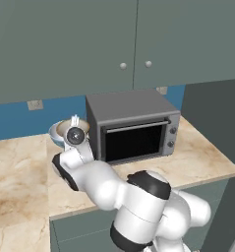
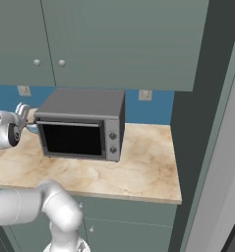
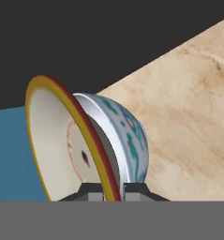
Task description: Pick up the bowls on the counter and stack them on top of one another in the open cabinet. Place the smaller bowl on top of the larger bowl.
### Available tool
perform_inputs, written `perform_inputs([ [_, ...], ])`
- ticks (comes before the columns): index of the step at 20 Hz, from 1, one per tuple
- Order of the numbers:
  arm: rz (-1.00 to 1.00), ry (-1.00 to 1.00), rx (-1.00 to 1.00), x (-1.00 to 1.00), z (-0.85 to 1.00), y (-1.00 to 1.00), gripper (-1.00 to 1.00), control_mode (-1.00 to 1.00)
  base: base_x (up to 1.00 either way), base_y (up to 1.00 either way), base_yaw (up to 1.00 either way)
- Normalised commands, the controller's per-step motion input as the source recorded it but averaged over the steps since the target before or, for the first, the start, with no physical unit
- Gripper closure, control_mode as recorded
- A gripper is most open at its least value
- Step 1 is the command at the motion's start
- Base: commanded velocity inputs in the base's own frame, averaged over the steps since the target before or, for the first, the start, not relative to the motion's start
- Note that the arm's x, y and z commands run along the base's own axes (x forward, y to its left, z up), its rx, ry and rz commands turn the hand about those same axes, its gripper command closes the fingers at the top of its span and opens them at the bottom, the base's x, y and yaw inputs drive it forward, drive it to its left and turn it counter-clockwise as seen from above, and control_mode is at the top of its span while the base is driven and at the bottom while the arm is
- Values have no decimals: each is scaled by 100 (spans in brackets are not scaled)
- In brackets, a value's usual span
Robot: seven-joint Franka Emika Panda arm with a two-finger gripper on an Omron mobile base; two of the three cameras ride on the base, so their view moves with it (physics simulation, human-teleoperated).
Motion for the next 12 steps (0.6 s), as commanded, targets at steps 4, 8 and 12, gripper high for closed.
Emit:
perform_inputs([
  [4, 0, 1, 0, 17, -10, 1, 100, -100, 0, 0, 0],
  [8, 0, 3, 0, 22, -9, 3, 100, -100, 0, 0, 0],
  [12, 0, 3, 0, 20, -12, 2, 100, -100, 0, 0, 0],
])
